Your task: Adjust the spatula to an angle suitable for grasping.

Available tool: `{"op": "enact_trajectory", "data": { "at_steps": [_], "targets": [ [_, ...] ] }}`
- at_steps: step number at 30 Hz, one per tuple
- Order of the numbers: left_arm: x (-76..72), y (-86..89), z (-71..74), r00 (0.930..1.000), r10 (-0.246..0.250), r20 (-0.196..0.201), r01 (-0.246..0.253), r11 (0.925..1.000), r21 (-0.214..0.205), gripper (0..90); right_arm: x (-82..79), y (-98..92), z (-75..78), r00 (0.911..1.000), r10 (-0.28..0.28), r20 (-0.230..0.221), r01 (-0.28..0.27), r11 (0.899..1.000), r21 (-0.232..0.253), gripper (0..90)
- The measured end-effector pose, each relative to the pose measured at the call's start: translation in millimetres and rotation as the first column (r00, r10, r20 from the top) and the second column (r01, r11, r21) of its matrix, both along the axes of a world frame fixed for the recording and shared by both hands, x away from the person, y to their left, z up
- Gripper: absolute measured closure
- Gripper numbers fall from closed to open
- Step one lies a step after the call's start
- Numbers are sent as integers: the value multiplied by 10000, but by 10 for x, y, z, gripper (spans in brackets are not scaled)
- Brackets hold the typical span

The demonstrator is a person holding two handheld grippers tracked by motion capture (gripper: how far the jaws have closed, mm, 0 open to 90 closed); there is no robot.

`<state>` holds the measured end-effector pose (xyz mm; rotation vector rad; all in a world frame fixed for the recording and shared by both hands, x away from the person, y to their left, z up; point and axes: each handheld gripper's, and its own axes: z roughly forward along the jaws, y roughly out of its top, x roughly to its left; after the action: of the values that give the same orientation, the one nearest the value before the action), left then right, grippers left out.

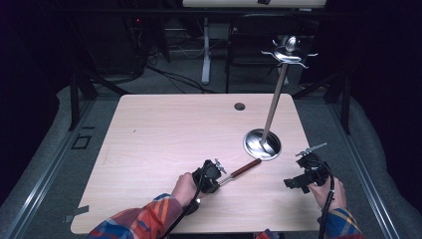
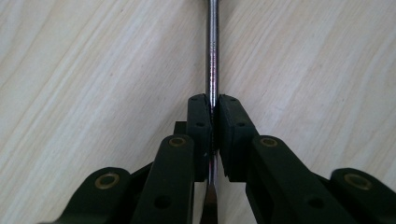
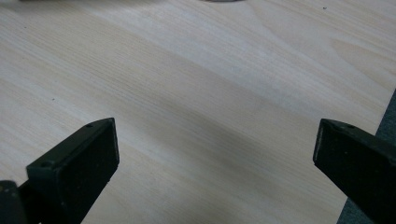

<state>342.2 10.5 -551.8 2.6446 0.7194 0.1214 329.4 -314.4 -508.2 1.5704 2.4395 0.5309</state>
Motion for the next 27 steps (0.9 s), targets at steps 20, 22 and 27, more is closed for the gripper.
{"op": "enact_trajectory", "data": {
  "at_steps": [20,22,27],
  "targets": [
    [72,-582,-13,9992,-405,-31,404,9986,-336,837,-11,39,-35,9994,32,-336,-26,9998,189,25],
    [80,-633,-13,9990,-455,23,456,9984,-334,837,-15,58,-44,9991,40,-414,-32,9998,201,36],
    [99,-755,-14,9992,-393,105,396,9987,-325,837,-14,97,-61,9990,204,-403,-201,9998,77,65]
  ]
}}
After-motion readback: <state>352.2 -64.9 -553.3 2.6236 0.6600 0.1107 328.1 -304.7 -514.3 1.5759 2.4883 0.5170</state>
